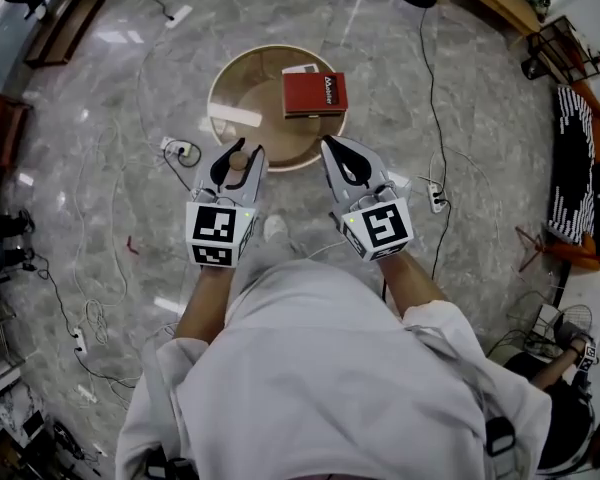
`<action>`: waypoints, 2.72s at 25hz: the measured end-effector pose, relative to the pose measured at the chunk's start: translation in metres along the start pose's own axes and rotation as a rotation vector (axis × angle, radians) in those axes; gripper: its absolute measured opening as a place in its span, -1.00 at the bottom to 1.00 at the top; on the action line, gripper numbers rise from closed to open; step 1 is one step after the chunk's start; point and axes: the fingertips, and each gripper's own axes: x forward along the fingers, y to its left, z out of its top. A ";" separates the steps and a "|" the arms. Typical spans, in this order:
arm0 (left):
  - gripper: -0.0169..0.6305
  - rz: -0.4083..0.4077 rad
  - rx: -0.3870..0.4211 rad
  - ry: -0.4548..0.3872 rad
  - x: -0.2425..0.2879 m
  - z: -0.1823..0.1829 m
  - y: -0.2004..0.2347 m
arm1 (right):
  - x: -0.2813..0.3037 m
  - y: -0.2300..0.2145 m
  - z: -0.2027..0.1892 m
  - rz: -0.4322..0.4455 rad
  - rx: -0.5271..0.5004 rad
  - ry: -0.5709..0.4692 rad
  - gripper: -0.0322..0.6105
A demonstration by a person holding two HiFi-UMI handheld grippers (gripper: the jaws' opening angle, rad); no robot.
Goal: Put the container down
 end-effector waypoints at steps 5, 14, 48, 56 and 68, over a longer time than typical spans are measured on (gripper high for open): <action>-0.58 -0.035 0.001 0.001 0.020 0.006 0.031 | 0.037 -0.005 0.008 -0.029 -0.003 -0.001 -0.89; -0.58 -0.027 -0.016 0.030 0.067 -0.003 0.053 | 0.077 -0.036 -0.008 -0.007 0.005 0.024 -0.89; -0.58 0.157 -0.068 0.081 0.320 -0.089 0.200 | 0.298 -0.176 -0.137 0.174 0.048 0.058 -0.89; -0.58 0.139 -0.062 0.087 0.364 -0.132 0.244 | 0.339 -0.174 -0.184 0.160 0.063 0.107 -0.89; -0.58 0.121 -0.072 0.105 0.431 -0.209 0.303 | 0.417 -0.172 -0.261 0.154 0.078 0.156 -0.89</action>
